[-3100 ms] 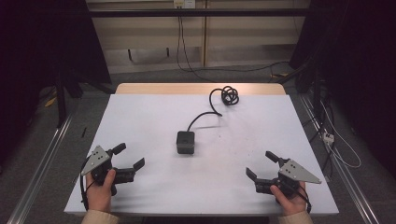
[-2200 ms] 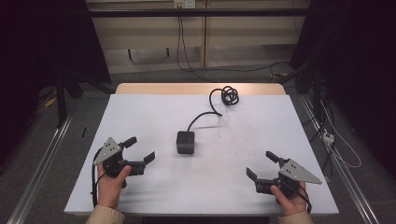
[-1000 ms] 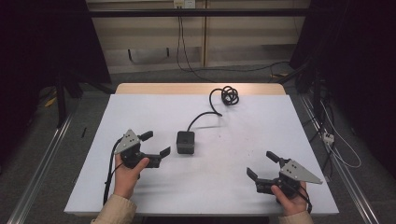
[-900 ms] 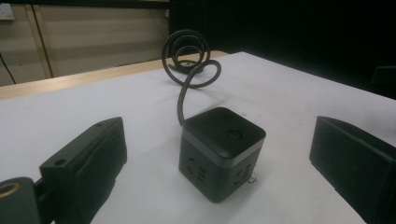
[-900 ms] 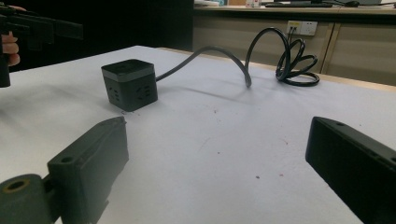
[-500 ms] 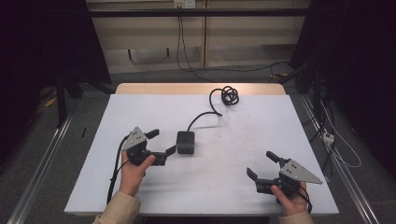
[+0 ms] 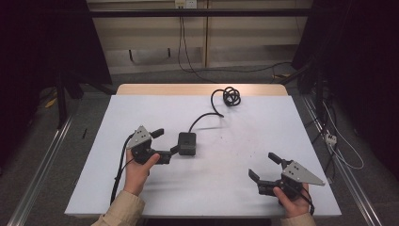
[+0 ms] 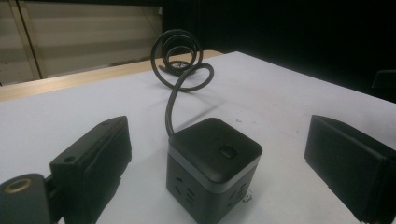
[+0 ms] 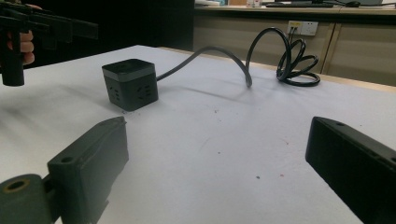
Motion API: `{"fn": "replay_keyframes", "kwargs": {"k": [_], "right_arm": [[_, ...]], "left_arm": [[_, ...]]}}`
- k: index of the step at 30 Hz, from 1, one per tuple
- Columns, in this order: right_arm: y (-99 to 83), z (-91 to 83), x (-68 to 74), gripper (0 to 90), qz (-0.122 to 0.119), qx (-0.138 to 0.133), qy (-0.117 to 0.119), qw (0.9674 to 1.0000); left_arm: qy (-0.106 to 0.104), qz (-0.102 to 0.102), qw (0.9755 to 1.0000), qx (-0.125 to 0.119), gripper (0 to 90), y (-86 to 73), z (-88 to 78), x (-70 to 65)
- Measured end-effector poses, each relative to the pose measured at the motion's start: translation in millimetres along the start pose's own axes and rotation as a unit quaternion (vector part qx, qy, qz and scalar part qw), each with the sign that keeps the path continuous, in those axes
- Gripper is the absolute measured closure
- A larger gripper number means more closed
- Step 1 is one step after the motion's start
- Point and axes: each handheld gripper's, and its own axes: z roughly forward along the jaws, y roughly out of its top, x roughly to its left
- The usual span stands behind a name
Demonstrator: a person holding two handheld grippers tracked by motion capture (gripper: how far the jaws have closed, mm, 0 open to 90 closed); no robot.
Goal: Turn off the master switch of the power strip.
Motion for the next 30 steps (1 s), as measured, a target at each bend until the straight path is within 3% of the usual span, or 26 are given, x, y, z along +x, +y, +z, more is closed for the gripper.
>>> {"fn": "replay_keyframes", "kwargs": {"k": [20, 30], "right_arm": [[-0.1, 0.1, 0.1, 5.4, 0.0, 0.0, 0.0, 1.0], [-0.2, 0.0, -0.4, 5.4, 0.0, -0.001, 0.0, 1.0]], "left_arm": [[-0.006, 0.001, 0.9999, 0.011, 18.0, 3.6, 11.5, 1.1], [-0.008, -0.003, 0.9998, 0.016, 29.7, 4.6, 15.1, 4.3]]}}
